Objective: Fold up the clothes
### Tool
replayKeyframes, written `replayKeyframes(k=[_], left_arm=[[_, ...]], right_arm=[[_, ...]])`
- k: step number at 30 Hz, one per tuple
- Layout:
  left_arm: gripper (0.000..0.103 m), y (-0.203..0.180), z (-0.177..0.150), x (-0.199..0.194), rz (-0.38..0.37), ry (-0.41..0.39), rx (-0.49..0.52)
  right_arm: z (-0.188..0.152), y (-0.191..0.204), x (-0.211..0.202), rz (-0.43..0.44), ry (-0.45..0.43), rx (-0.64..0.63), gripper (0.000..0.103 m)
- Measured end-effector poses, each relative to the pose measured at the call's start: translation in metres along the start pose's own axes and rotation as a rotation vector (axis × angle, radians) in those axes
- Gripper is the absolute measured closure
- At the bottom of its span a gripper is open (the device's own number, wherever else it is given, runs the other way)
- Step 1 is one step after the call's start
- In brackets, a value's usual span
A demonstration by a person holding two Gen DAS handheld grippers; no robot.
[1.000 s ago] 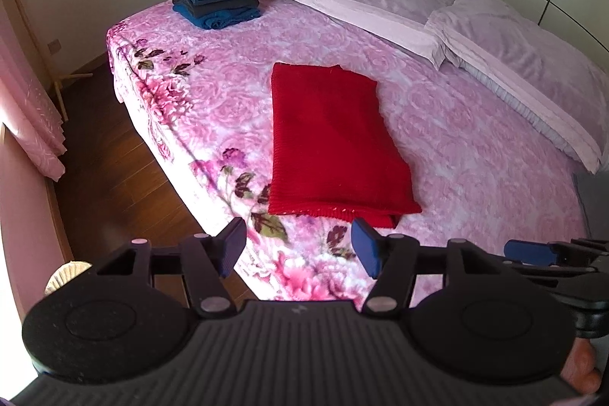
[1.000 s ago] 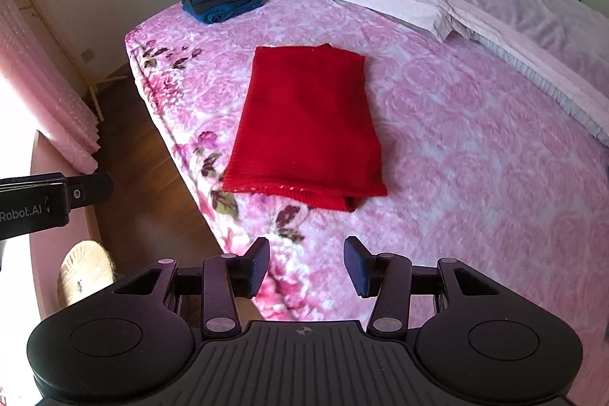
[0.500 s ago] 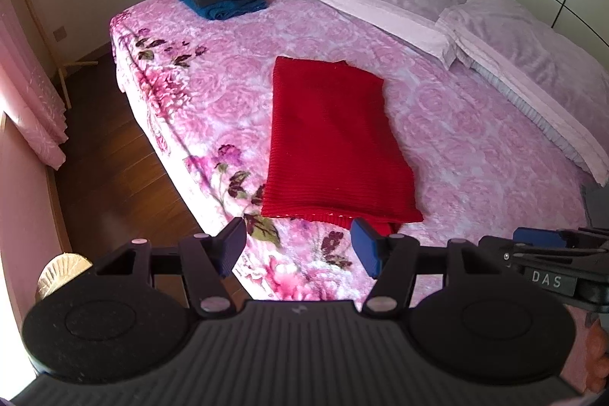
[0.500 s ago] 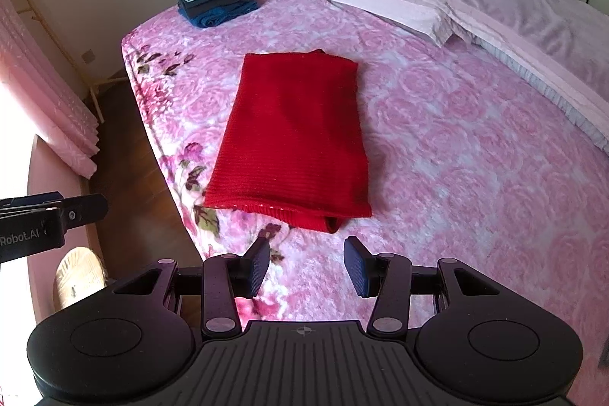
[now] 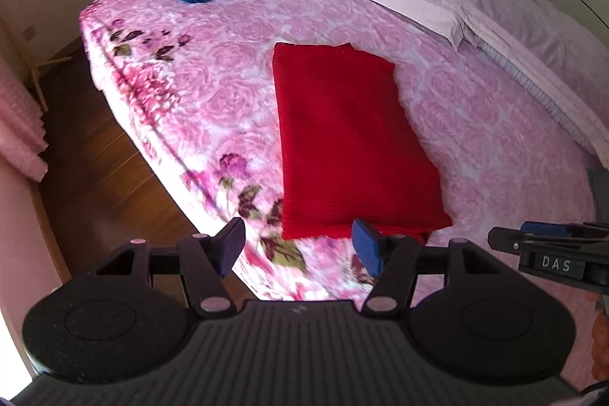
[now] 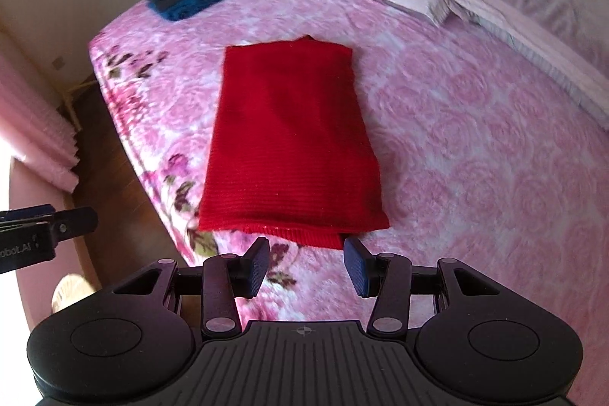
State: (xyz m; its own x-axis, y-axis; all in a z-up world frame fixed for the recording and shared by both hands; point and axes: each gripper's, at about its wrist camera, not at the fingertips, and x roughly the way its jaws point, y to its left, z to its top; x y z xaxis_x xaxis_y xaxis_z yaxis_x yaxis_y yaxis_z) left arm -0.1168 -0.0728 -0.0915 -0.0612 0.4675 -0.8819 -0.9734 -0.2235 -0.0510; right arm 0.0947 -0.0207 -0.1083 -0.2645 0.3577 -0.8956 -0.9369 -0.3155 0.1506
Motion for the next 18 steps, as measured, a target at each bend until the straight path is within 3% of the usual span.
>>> replayKeyframes(k=[5,10,14,18], left_arm=[[0.042,0.029,0.018,0.034,-0.002,0.055,0.068],[0.042,0.054,0.016,0.081,-0.013,0.106,0.097],[0.042,0.074,0.006,0.117,-0.12,0.15,0.022],[0.042,0.084,-0.003,0.152,-0.23,0.171,-0.059]], right_arm=[[0.021,0.015,0.027,-0.049,0.026,0.072,0.056],[0.023,0.015,0.063,-0.036,0.033,0.136,0.056],[0.011,-0.018,0.091,0.024,0.08,0.215,0.056],[0.008,-0.072,0.112,0.145,0.088,0.295,0.056]])
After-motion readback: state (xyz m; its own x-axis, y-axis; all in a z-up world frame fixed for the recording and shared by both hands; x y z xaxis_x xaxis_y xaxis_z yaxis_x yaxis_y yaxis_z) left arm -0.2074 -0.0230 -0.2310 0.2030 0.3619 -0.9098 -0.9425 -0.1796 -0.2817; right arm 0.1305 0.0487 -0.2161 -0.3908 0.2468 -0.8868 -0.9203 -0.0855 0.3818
